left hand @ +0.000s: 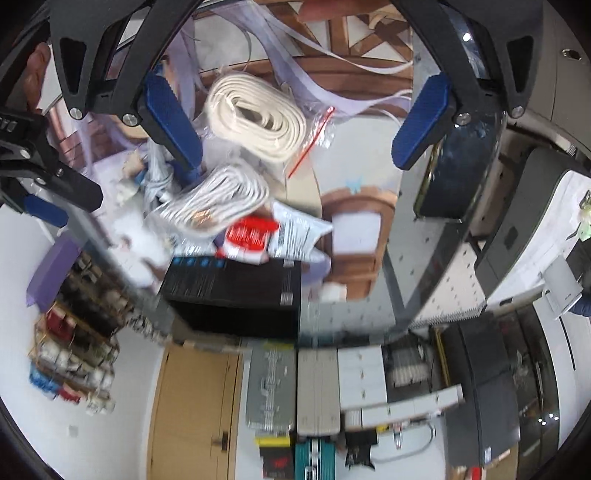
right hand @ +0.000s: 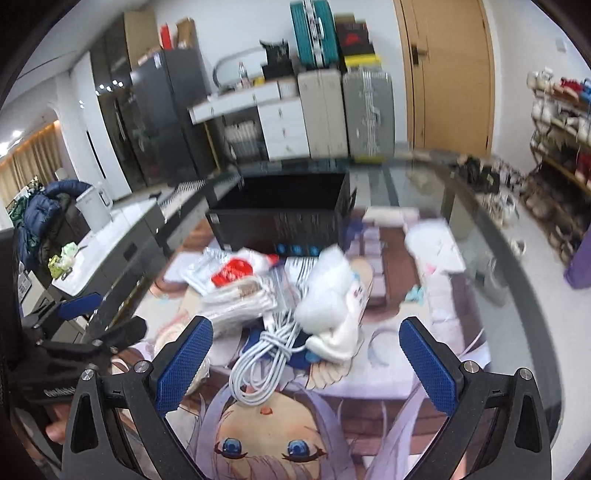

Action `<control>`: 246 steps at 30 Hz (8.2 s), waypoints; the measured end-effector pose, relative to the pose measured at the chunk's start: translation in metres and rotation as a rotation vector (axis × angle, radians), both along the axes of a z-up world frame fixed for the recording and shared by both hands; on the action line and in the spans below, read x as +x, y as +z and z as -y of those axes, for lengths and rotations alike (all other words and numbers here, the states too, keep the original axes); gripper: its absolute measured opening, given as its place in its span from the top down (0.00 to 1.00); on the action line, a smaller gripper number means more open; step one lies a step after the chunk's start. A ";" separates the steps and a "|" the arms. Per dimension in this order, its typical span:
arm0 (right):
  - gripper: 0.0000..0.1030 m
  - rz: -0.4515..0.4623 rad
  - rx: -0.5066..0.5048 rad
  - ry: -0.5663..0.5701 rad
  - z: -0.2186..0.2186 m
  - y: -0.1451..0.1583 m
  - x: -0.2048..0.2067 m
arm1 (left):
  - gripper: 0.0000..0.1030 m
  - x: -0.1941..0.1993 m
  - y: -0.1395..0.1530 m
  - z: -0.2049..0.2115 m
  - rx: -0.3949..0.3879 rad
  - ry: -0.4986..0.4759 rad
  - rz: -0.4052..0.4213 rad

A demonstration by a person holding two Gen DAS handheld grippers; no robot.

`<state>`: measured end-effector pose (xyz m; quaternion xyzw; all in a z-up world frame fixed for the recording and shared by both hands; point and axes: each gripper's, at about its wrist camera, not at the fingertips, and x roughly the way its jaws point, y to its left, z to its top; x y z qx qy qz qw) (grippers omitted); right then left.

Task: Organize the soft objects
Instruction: 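Move both tools toward the pile of bagged cables on the table, then grasp the bagged cream rope coil with the left gripper while the right grasps the grey cable, then lift the rope bag with the left gripper while the right lifts the grey cable, then lower the grey cable into the black box and open the right gripper, then grasp the white foam sheet with the right gripper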

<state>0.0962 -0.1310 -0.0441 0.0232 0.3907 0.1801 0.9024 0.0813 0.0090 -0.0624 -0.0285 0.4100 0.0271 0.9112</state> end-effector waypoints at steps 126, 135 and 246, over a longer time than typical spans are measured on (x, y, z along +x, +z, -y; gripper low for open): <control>0.56 -0.175 -0.112 0.260 -0.015 -0.020 0.000 | 0.66 -0.011 -0.008 0.011 0.001 -0.193 -0.161; 0.56 -0.132 -0.096 0.249 -0.013 -0.001 -0.001 | 0.66 -0.013 0.013 0.011 -0.010 -0.192 -0.098; 0.31 -0.252 0.038 0.128 0.012 0.001 0.100 | 0.12 0.058 0.009 0.017 0.031 -0.287 -0.078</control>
